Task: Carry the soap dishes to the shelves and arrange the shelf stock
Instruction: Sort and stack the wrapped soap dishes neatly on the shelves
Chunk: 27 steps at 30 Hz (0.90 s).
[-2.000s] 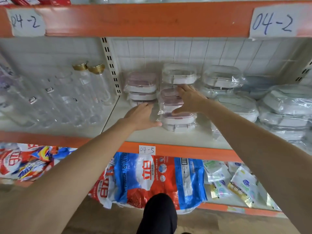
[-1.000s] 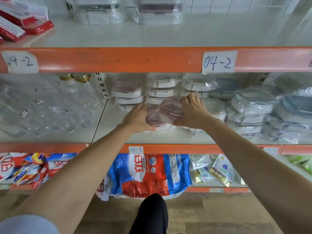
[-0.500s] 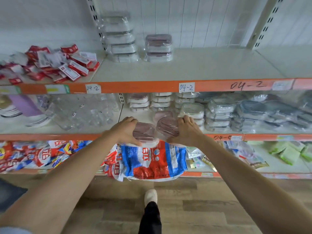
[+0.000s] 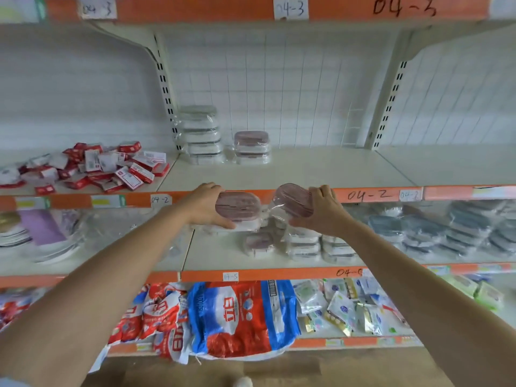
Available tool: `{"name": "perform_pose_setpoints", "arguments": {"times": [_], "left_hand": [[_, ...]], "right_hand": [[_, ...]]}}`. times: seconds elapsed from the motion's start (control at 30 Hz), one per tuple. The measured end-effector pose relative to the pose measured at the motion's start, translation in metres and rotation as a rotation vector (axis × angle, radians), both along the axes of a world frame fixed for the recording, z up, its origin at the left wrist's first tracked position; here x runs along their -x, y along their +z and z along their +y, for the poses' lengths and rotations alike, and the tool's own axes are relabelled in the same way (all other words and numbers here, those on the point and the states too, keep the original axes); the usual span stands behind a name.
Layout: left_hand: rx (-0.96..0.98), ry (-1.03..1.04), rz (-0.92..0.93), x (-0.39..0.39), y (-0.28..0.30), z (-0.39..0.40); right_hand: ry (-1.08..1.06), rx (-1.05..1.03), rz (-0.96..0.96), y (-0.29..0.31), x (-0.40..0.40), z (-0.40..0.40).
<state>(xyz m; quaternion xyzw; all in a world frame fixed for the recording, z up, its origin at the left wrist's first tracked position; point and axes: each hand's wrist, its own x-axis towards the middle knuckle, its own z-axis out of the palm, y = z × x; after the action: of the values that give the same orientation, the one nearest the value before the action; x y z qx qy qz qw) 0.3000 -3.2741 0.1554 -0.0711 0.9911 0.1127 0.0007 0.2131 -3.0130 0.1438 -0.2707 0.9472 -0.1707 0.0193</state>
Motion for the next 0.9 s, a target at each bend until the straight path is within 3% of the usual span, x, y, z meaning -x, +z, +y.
{"name": "perform_pose_setpoints", "arguments": {"times": [0.3,0.5,0.9], "left_hand": [[0.010,0.051,0.109,0.053,0.031,-0.063],[-0.070,0.016,0.044,0.097,0.055,-0.116],[0.072,-0.103,0.017,0.157,0.073,-0.137]], "right_hand": [[-0.054,0.039,0.014,0.021,0.077,-0.059],[-0.073,0.140,0.070,0.054,0.162,-0.125],[0.177,0.003,0.066,0.067,0.257,-0.206]]}}
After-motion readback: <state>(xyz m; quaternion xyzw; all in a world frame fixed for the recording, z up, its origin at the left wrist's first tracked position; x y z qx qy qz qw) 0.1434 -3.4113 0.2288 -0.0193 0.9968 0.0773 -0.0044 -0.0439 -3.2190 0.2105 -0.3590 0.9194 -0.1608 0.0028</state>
